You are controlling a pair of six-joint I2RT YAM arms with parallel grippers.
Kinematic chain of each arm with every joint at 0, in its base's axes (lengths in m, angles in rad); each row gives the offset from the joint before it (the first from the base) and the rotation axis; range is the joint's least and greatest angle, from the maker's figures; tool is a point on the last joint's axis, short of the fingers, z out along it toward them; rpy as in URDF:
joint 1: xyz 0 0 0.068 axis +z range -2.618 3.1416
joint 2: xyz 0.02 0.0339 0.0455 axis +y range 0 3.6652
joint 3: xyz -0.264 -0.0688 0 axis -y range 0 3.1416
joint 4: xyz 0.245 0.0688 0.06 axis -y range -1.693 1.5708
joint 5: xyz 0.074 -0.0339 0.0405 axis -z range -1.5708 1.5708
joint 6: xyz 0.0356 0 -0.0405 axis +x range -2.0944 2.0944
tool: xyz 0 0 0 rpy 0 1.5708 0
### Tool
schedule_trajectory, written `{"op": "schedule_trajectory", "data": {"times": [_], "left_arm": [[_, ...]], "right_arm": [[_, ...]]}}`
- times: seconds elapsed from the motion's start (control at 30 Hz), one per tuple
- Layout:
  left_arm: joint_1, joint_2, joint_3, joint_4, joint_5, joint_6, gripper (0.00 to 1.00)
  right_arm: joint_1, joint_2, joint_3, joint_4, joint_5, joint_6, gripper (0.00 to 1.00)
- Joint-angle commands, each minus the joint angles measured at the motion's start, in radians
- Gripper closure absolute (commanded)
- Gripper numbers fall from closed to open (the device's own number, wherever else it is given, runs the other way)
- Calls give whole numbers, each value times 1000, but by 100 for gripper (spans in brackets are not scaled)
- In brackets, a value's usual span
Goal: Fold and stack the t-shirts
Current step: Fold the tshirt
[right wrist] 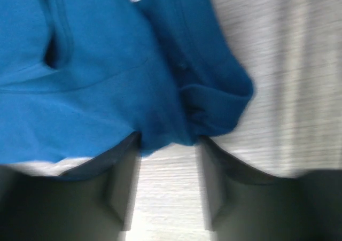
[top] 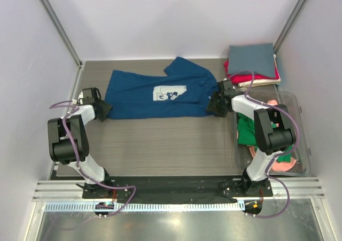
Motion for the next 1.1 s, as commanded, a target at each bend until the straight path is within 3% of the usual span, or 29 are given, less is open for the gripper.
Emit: {"op": "schedule_trajectory", "data": {"times": [0.0, 0.03, 0.07, 0.1, 0.13, 0.27, 0.3, 0.33, 0.43, 0.5, 0.67, 1.0, 1.03, 1.07], "left_arm": [[5, 84, -8, 46, 5, -18, 63], [4, 93, -5, 62, 11, -18, 90], [4, 99, 1, 65, 22, -15, 99], [4, 104, 24, 56, 25, -12, 100], [4, 98, 40, 42, 26, -9, 100], [13, -21, 139, -84, 14, -9, 100], [16, -69, 150, -117, -53, -13, 100], [22, -189, 140, -163, -88, -12, 100], [60, -374, 0, -190, -146, -7, 100], [80, -402, -117, -187, -103, -9, 100], [87, -462, -277, -205, -37, -1, 100], [140, -679, -353, -354, -14, 10, 92], [140, -699, -353, -366, -9, 10, 90], [140, -715, -350, -389, -9, 13, 77]], "right_arm": [[-5, 43, -1, -15, 54, -7, 53], [-5, 48, 0, -13, 59, -11, 73], [-5, 52, 3, -12, 60, -16, 80], [-5, 52, 17, -16, 65, -27, 95], [-6, 49, 31, -20, 66, -34, 99], [-14, -25, 178, -110, 105, -51, 99], [-15, -112, 203, -119, 125, -42, 99], [-14, -159, 195, -134, 140, -31, 99], [-15, -286, 35, -155, 178, 32, 99], [-8, -294, -105, -156, 105, 61, 99], [70, -372, -239, -179, 109, 64, 99], [123, -674, -378, -317, 105, 113, 98], [124, -691, -386, -337, 94, 119, 91], [126, -725, -395, -348, 89, 122, 82]]}}
